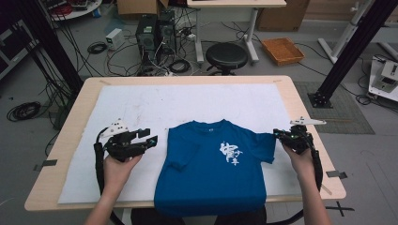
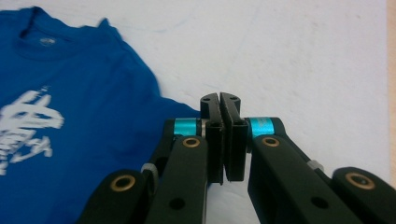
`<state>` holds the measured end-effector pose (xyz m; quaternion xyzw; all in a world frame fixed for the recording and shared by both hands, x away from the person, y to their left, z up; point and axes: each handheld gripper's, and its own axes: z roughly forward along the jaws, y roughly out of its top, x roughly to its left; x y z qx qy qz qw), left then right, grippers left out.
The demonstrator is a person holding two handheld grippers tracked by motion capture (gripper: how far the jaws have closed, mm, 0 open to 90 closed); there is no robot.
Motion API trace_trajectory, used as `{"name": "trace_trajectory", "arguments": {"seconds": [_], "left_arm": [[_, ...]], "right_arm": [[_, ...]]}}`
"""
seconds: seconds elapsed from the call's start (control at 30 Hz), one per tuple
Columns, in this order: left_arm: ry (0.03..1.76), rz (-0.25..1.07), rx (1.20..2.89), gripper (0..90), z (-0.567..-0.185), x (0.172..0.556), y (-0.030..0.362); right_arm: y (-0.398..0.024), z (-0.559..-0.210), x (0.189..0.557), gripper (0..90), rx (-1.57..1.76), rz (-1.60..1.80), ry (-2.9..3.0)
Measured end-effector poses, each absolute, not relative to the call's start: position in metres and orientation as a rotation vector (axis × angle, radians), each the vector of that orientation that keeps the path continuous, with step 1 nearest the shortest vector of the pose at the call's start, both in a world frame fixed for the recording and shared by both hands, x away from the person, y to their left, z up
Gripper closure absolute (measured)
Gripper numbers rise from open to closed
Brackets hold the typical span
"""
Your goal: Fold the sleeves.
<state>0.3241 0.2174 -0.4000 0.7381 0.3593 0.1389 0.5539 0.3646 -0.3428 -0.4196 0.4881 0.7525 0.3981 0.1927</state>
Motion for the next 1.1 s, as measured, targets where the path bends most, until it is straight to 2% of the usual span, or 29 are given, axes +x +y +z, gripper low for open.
{"name": "trace_trajectory", "arguments": {"seconds": [0.3, 0.43, 0.63, 1.1], "left_arm": [[0.854, 0.326, 1.732, 49.0, -0.399, 0.326, 0.22], [0.847, 0.32, 1.741, 49.1, -0.398, 0.327, 0.22], [0.846, 0.322, 1.74, 49.1, -0.398, 0.328, 0.219], [0.845, 0.316, 1.748, 49.0, -0.4, 0.329, 0.216]], "right_arm": [[-0.279, -0.38, 0.349, 89.0, 1.246, 1.076, 2.156], [-0.256, -0.375, 0.348, 89.0, 1.226, 1.046, 2.183], [-0.209, -0.38, 0.353, 89.0, 1.247, 0.993, 2.231], [-0.168, -0.395, 0.371, 88.9, 1.253, 1.058, 2.287]]}}
